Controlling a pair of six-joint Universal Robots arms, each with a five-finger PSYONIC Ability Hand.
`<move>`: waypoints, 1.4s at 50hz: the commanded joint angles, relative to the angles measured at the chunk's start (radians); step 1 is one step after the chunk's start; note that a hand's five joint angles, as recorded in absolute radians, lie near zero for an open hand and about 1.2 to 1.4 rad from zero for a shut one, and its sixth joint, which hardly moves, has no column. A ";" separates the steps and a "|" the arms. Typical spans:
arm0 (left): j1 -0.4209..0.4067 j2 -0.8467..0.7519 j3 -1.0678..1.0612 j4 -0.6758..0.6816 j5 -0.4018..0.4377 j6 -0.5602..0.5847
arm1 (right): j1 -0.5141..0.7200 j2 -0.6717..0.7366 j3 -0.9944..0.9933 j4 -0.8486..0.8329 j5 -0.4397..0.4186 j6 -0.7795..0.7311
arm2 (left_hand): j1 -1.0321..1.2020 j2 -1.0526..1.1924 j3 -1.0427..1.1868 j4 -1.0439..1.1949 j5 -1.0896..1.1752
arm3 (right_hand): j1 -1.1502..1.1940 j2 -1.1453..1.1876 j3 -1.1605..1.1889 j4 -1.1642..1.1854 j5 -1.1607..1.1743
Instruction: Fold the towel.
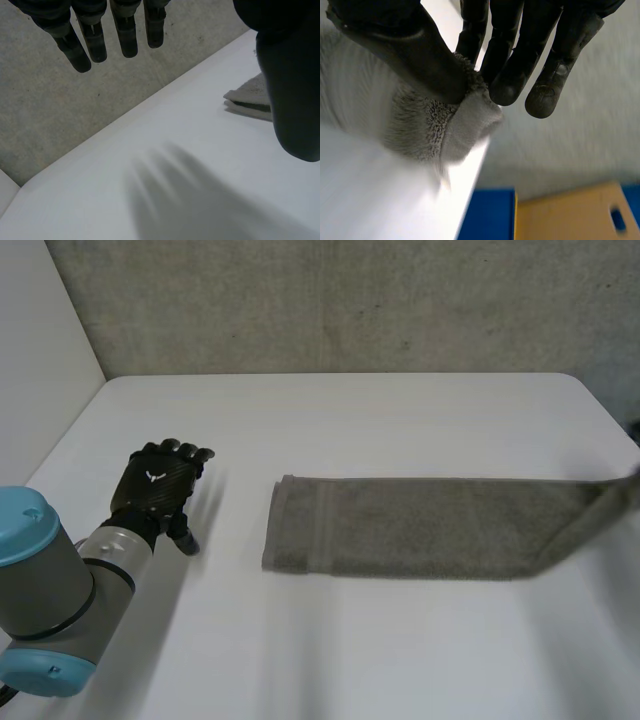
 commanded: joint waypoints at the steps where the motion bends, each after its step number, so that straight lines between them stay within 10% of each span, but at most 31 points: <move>1: -0.001 -0.006 -0.002 0.000 0.000 0.000 | 0.377 0.017 -0.153 0.047 0.101 0.113 | -0.084 -0.078 -0.069 -0.086 -0.216 | 0.085 0.104 0.067 0.062 0.061; 11: -0.006 -0.004 -0.006 0.000 0.000 0.001 | 0.942 0.267 -0.341 0.042 0.135 0.156 | -0.084 -0.078 -0.069 -0.086 -0.216 | 0.085 0.104 0.067 0.062 0.061; 13: -0.007 -0.007 -0.006 0.001 0.001 0.001 | 0.967 0.305 -0.358 0.044 0.136 0.151 | -0.084 -0.078 -0.069 -0.086 -0.216 | 0.085 0.104 0.067 0.062 0.061; 16: -0.010 -0.010 -0.008 0.001 0.001 0.003 | 0.978 0.374 -0.386 0.065 0.147 0.153 | -0.084 -0.078 -0.069 -0.086 -0.216 | -0.871 -0.852 -0.889 -0.894 -0.896; 18: -0.012 -0.015 -0.008 0.001 0.001 0.003 | 0.979 0.388 -0.389 0.078 0.161 0.156 | -0.084 -0.078 -0.069 -0.086 -0.216 | -1.019 -1.000 -1.037 -1.042 -1.044; 29: -0.017 -0.019 -0.009 0.001 0.001 0.005 | 0.786 0.158 -0.208 0.121 0.193 0.228 | -0.084 -0.078 -0.069 -0.086 -0.216 | -1.047 -1.028 -1.065 -1.070 -1.071; 45: -0.035 -0.030 -0.011 0.008 0.001 0.006 | 0.493 0.008 0.293 -0.056 0.093 0.233 | -0.084 -0.078 -0.069 -0.086 -0.216 | -0.689 -0.670 -0.707 -0.712 -0.713; 49: -0.038 -0.033 -0.011 0.008 0.001 0.006 | 0.478 0.007 0.324 -0.082 0.090 0.233 | -0.084 -0.078 -0.069 -0.086 -0.216 | -0.048 -0.029 -0.067 -0.071 -0.073; 56: -0.055 -0.022 -0.008 0.008 0.000 0.006 | 0.472 -0.108 0.303 -0.093 0.086 0.226 | -0.084 -0.078 -0.069 -0.086 -0.216 | 0.085 0.104 0.067 0.062 0.061; 70: -0.081 0.047 0.123 0.006 -0.020 -0.034 | 0.946 0.168 -0.194 0.015 0.034 -0.034 | -0.084 -0.078 -0.069 -0.086 -0.216 | 0.085 0.104 0.067 0.062 0.061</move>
